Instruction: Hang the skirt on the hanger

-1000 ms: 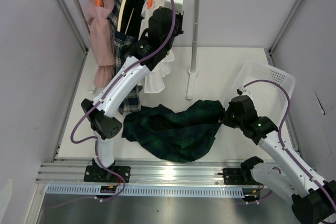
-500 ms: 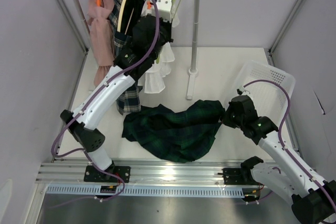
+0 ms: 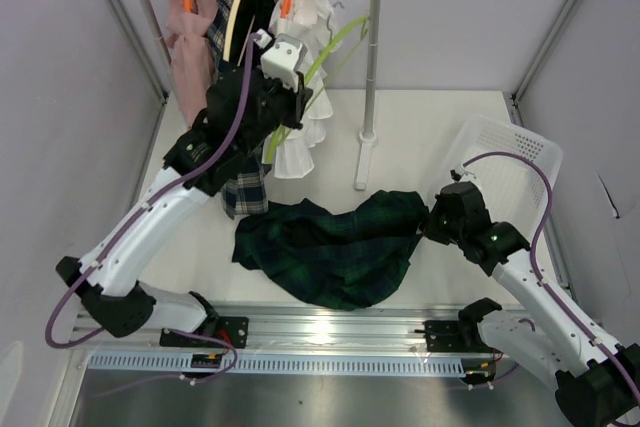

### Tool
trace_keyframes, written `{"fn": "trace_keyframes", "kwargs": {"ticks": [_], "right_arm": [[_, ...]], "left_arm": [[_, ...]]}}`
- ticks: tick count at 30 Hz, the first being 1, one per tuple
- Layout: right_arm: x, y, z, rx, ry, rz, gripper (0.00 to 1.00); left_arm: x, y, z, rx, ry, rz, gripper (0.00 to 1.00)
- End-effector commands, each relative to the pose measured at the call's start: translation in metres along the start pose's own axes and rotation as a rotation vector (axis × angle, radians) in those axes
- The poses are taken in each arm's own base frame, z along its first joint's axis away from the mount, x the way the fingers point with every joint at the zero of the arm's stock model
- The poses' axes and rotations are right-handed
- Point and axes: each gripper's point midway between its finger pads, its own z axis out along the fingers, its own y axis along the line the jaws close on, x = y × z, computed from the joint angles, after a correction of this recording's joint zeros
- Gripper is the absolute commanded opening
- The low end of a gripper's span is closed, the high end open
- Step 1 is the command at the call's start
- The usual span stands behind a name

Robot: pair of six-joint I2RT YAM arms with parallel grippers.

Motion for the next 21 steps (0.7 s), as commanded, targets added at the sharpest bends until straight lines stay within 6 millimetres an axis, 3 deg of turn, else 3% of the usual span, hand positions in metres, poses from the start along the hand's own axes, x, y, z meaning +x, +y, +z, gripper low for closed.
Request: {"fn": "trace_keyframes", "kwargs": {"ticks": [1,11,14,21], "right_arm": [[-0.012,0.008,-0.009,-0.026,-0.025,-0.020,0.00],[-0.023,0.013,-0.017,-0.020,-0.036,-0.040,0.00],[-0.024,0.015,-0.018,-0.016,-0.033,-0.046,0.00],[-0.030,0.018,-0.023,-0.014,-0.044,-0.051,0.00]], "left_arm": [[-0.009,-0.026,-0.052,0.186,-0.032,-0.018,0.00],[0.057,-0.060,-0.165,0.507,0.097,0.006,0.00],[0.074,-0.065,-0.186,0.565,0.116,-0.001,0.00],[0.126,-0.082,-0.206,0.684,0.284,0.004,0.00]]}}
